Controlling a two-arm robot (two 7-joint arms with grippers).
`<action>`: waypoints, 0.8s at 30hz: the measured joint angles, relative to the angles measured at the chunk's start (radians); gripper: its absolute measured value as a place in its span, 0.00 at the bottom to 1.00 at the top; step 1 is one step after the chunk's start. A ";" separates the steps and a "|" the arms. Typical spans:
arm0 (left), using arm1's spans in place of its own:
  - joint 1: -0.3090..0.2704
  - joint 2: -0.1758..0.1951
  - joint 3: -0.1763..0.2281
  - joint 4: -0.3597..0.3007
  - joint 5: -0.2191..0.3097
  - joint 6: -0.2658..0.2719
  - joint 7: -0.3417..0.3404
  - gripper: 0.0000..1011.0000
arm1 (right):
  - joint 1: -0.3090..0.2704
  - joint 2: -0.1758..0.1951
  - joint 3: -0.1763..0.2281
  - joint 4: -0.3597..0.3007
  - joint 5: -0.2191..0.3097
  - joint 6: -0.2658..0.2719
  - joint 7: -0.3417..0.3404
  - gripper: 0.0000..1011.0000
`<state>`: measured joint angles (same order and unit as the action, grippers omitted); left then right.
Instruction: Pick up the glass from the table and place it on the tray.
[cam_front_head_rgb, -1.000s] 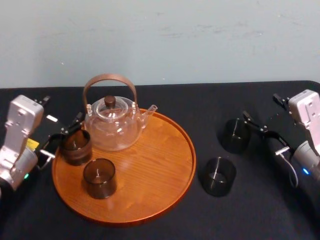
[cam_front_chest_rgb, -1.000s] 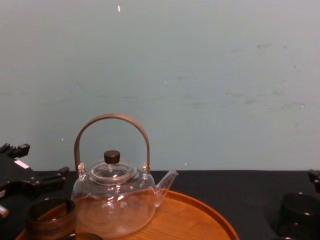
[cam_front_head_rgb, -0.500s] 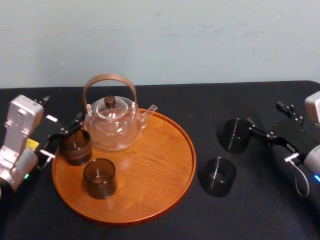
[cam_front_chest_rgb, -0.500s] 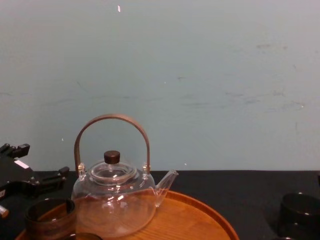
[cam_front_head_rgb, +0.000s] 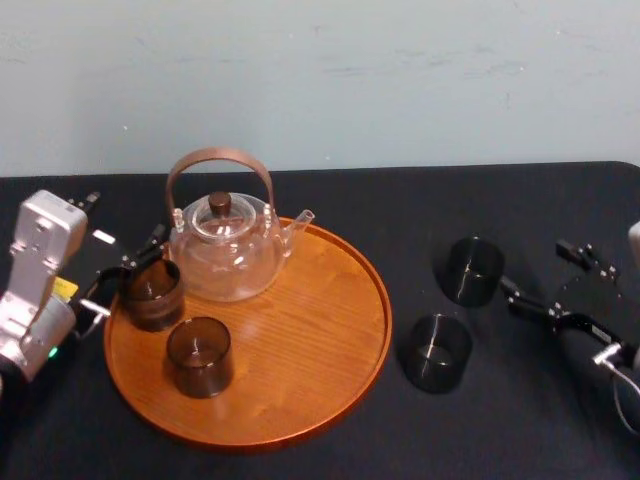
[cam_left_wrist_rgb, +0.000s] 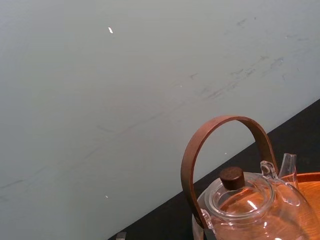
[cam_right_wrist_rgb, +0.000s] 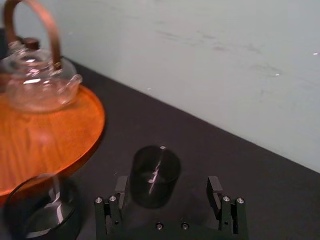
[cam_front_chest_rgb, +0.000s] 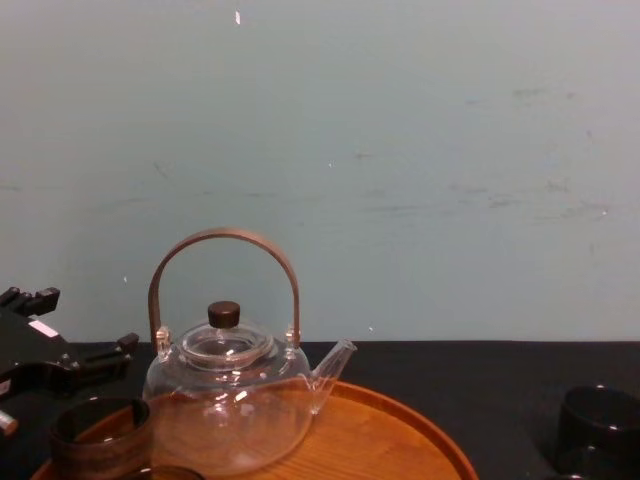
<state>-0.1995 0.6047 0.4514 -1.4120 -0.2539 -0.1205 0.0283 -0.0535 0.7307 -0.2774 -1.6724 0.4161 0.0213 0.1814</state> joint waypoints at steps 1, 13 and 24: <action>0.000 0.000 0.000 0.000 0.000 0.000 0.000 0.99 | -0.006 0.006 0.002 -0.004 0.000 0.000 0.008 0.99; 0.000 0.000 0.000 0.000 0.000 0.000 0.000 0.99 | -0.067 0.084 0.013 -0.039 -0.025 -0.032 0.145 0.99; 0.000 0.000 0.000 0.000 0.000 0.000 0.000 0.99 | -0.076 0.092 -0.005 -0.048 -0.062 -0.039 0.217 0.99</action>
<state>-0.1995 0.6047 0.4514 -1.4120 -0.2539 -0.1205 0.0283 -0.1293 0.8229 -0.2823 -1.7202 0.3545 -0.0180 0.3988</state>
